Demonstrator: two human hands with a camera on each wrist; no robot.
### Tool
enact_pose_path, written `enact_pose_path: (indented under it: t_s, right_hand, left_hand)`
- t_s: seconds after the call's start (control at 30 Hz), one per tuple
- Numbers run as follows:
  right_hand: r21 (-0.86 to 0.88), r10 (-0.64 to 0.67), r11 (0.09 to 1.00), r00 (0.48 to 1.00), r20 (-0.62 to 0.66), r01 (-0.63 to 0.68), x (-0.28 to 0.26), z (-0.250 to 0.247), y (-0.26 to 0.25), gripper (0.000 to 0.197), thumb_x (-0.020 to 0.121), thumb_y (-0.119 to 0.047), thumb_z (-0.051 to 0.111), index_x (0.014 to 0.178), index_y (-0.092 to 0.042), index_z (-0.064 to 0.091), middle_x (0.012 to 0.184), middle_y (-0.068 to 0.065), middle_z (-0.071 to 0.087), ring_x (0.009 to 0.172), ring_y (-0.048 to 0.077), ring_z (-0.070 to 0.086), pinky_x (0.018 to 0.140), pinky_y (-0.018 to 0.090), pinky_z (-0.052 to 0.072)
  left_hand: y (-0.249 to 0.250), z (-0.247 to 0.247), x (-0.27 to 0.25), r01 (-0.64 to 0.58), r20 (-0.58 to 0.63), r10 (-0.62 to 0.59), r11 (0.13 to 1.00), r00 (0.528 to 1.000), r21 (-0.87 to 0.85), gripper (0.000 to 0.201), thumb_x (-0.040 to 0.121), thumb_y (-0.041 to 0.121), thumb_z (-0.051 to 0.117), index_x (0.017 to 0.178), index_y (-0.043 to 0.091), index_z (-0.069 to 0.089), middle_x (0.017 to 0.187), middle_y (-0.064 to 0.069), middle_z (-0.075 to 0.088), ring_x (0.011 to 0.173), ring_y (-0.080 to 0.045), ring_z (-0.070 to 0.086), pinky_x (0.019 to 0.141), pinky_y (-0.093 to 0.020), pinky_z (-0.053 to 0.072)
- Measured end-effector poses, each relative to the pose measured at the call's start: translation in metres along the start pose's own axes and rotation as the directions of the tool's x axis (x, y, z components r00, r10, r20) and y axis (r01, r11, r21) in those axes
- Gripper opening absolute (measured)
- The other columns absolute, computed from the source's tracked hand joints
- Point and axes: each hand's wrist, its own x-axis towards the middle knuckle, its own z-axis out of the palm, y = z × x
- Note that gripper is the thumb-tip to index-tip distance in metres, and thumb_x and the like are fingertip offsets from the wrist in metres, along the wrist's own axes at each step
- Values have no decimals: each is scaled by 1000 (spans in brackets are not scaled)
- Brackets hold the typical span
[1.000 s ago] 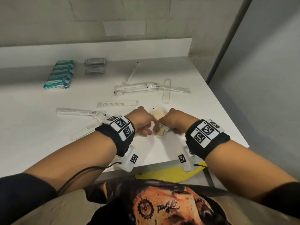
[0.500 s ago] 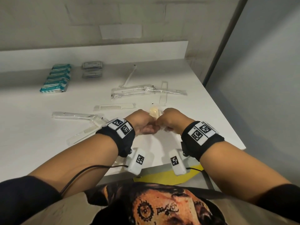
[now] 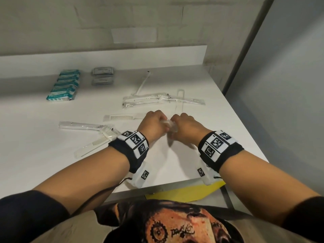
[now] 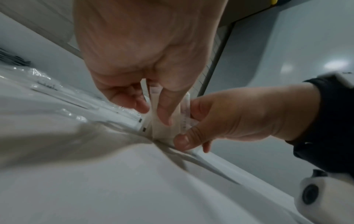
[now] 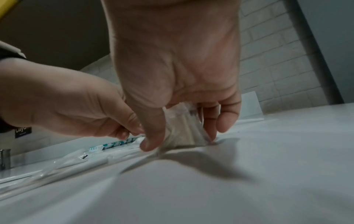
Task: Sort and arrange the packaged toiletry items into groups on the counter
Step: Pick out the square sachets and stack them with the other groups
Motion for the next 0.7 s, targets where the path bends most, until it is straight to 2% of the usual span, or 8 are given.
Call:
enact_pose_path:
  t_s: [0.07,0.17,0.23,0.33,0.4,0.53,0.63,0.7]
  right_hand:
    - [67,25,997,1000,0,-25,1,0,2,63,76,-39,72,129,-20,43,119,8,44,106,29,53,79,34,45]
    - [129,6,992,1000,14,-7,2,-1,3,62,77,-39,72,129,-20,43,120,7,43,94,26,56,76,31,44]
    - [88,-54,995,999,6,53,3,-2,3,49,83,-40,66,124,-19,48,119,9,48,94,27,57,77,32,45]
    - [17,-78,997,996,-42,78,6,-8,3,32,85,-33,60,115,-24,56,112,7,53,85,24,56,71,31,45]
    - [26,-63,998,997,-51,65,7,-10,4,34,81,-32,64,114,-28,58,109,4,56,83,22,57,70,31,48]
    - [104,21,994,1000,0,-21,6,-3,12,69,76,-34,73,137,-27,41,126,5,44,103,27,59,86,35,50]
    - [245,54,968,998,32,-60,5,1,15,76,81,-22,72,145,-25,30,136,10,35,111,29,56,92,34,46]
    - [347,43,937,999,2,-40,5,3,12,71,82,-19,70,142,-25,34,133,10,38,109,27,56,89,30,45]
  left_hand:
    - [0,-1,1,-2,26,-2,987,1000,159,15,80,19,65,95,15,63,106,-7,59,86,-18,57,69,-23,45]
    - [0,1,-2,10,157,-102,867,982,498,38,90,40,47,120,19,58,124,-10,48,115,-33,45,93,-39,39]
    - [-1,2,-5,31,181,-145,855,973,518,47,90,47,44,129,22,50,132,-9,41,122,-34,38,97,-42,34]
    - [-4,3,-3,48,184,-112,946,976,321,76,80,46,65,144,19,33,141,-8,35,129,-31,37,103,-39,35]
    - [-4,3,-1,68,191,-72,997,979,25,96,75,28,76,151,19,19,146,-9,34,133,-24,40,108,-34,36]
    - [-2,7,0,48,185,-28,994,982,-103,78,81,10,69,147,19,27,134,-1,48,105,-14,54,86,-20,40]
    - [-1,16,0,90,177,-54,976,983,-197,79,80,0,63,146,22,25,135,-9,44,114,-20,53,94,-25,43]
    - [1,26,1,98,140,-63,961,988,-258,78,80,-4,60,144,24,26,137,-10,37,117,-21,50,98,-28,43]
